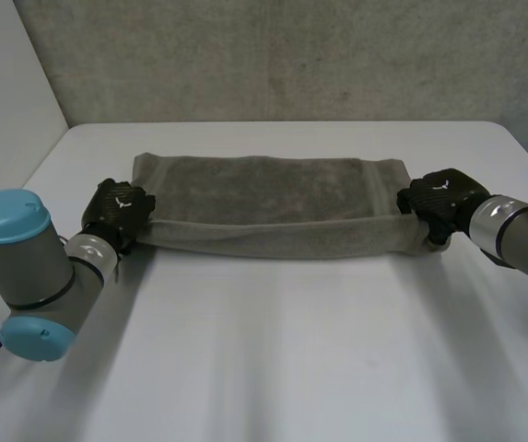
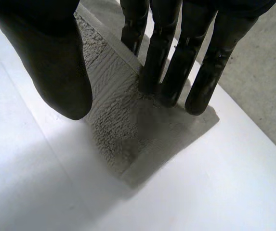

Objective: Fold the towel.

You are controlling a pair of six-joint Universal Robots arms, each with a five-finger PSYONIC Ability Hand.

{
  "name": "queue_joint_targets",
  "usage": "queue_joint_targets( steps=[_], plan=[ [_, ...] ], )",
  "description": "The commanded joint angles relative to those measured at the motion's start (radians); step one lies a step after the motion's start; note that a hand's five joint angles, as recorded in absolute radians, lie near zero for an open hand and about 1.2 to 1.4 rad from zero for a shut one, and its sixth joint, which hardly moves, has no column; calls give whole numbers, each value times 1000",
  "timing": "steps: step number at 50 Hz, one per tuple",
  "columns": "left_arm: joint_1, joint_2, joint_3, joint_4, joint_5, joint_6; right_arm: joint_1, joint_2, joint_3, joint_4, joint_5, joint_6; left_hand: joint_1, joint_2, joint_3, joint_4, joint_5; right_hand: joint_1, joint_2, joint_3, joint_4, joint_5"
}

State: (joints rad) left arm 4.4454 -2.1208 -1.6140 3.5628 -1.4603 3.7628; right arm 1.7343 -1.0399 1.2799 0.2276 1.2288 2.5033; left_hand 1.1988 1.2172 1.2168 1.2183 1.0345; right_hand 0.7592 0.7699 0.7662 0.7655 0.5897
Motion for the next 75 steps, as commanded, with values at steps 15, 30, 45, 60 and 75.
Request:
queue_joint_targets(
  steps=[15,30,45,60,75],
  plan=[
    [-1,9,-18,2,2,0,-73,9,22,-22,-14,-103,197,179,179,178,187,-28,-39,-35,-35,-33],
    [-6,18,-30,5,2,2,-104,12,38,-62,-15,-104,197,179,179,178,187,-34,-45,-41,-40,-39],
    [-8,18,-34,7,2,2,-105,14,62,-41,-20,-89,197,179,179,178,187,-331,-342,-338,-337,-336],
    [-27,57,-6,-9,-5,-5,-87,-68,360,-180,-97,319,197,179,179,178,187,-328,-338,-335,-334,-333],
    [-64,134,71,-94,-6,-115,146,-36,336,-376,-39,670,197,179,179,178,187,-337,-347,-344,-343,-342]
  ],
)
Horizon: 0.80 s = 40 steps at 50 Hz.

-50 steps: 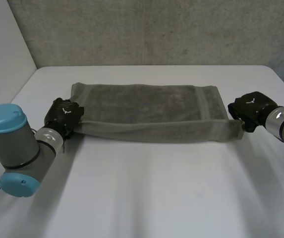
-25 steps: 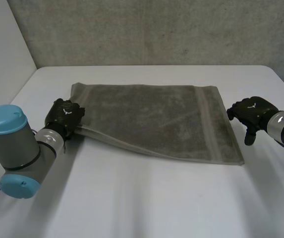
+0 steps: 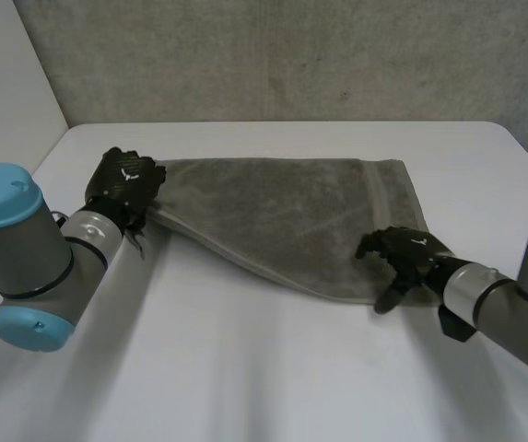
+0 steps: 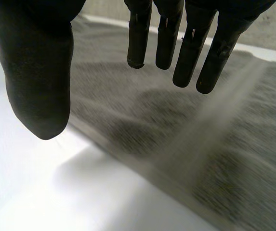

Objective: Fold the towel.

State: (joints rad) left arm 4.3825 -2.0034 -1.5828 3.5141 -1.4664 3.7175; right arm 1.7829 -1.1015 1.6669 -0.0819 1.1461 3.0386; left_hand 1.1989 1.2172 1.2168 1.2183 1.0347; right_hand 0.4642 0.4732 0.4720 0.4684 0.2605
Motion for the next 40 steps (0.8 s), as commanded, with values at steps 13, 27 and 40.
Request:
queue_joint_targets(
  steps=[13,27,40],
  plan=[
    [3,15,98,-98,-2,-140,248,186,-193,-85,164,163,197,179,179,178,187,-21,-30,-29,-25,8],
    [18,14,113,-118,-2,-171,300,258,-276,-104,274,161,197,179,179,178,187,237,228,229,233,266],
    [35,6,112,-121,0,-173,221,230,-253,-98,316,125,197,179,179,178,187,408,399,400,403,437]
  ],
)
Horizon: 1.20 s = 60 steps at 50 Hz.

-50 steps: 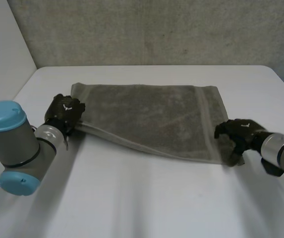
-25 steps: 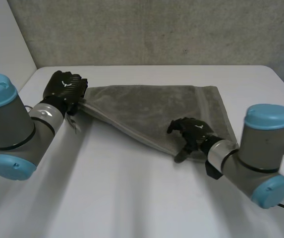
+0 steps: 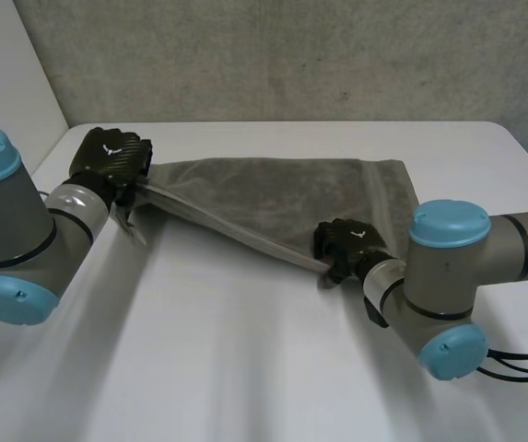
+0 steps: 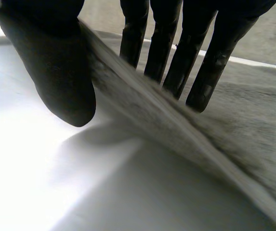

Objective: Fold the towel.

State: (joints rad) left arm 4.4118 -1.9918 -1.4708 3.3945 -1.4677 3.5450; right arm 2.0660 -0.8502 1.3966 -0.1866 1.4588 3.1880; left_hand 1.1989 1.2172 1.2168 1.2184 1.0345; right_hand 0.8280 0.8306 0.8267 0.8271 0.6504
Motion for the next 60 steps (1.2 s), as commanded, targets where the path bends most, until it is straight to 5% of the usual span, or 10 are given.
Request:
queue_joint_targets(
  steps=[1,16,21,26,38,43,51,60],
  plan=[
    [8,-5,0,0,1,0,-81,-30,28,9,3,-37,197,179,179,178,187,50,47,51,51,53],
    [26,-7,-16,0,3,0,-257,-156,131,10,-18,-149,197,179,179,178,187,88,85,89,89,91],
    [26,-8,-22,-1,1,0,-310,-156,159,12,-60,-188,197,179,179,178,187,208,206,209,209,211],
    [26,-8,-39,-1,4,0,-349,-155,186,12,-109,-220,197,179,179,178,187,567,564,568,568,570],
    [23,8,-123,-1,7,14,-408,-268,211,36,-138,-295,197,179,179,178,187,568,566,570,569,571],
    [24,44,-195,-6,10,17,-443,-371,216,127,-175,-454,197,179,179,178,187,568,566,570,569,571],
    [60,163,-333,-130,43,118,-512,-437,182,571,-233,-851,197,179,179,178,187,568,566,570,569,571],
    [67,257,-396,-330,89,262,-512,-520,163,774,-288,-948,197,179,179,178,187,568,566,570,569,571]
  ],
)
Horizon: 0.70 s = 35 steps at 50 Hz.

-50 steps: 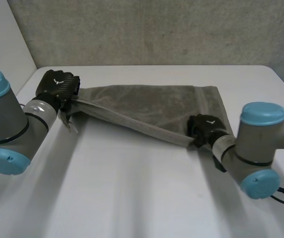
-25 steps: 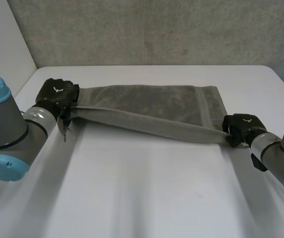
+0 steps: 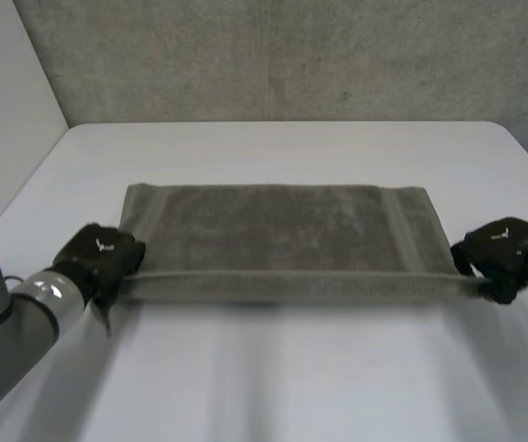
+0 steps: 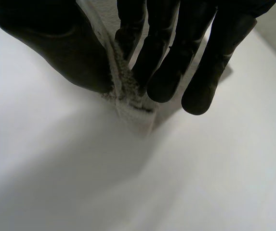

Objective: Fold the towel.

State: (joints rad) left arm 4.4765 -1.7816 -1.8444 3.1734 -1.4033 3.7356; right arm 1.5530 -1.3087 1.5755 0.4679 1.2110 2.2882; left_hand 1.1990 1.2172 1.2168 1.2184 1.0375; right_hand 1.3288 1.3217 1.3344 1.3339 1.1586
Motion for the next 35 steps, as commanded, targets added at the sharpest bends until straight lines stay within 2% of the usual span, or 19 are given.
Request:
queue_joint_targets(
  steps=[1,8,14,18,20,21,23,29,35],
  plan=[
    [6,47,-16,-99,24,76,1,-72,-25,118,-56,-49,197,179,179,178,184,67,75,62,62,63],
    [17,5,60,-41,23,82,13,-54,-98,94,-74,-18,197,179,179,178,184,67,75,62,62,63],
    [6,-123,146,-6,9,84,41,84,-184,51,-59,57,197,179,179,178,184,67,75,62,62,63],
    [6,-170,160,-9,7,84,50,117,-196,43,-27,60,186,168,168,167,173,67,75,62,62,63],
    [6,-193,157,-7,7,84,55,124,-196,34,-11,62,-86,-104,-104,-105,-99,67,75,62,62,63],
    [6,-193,157,-7,7,84,59,131,-196,19,-1,62,-87,-105,-105,-106,-100,67,75,62,62,63],
    [10,-202,146,-7,3,84,65,138,-193,3,7,62,-344,-362,-362,-364,-357,67,75,62,62,63],
    [20,-202,134,-3,-46,84,58,144,-183,-20,12,65,-477,-496,-495,-497,-490,67,75,62,62,63],
    [30,-197,133,-6,-66,86,56,144,-180,-22,10,65,-478,-496,-495,-497,-491,67,75,62,62,63]
  ],
)
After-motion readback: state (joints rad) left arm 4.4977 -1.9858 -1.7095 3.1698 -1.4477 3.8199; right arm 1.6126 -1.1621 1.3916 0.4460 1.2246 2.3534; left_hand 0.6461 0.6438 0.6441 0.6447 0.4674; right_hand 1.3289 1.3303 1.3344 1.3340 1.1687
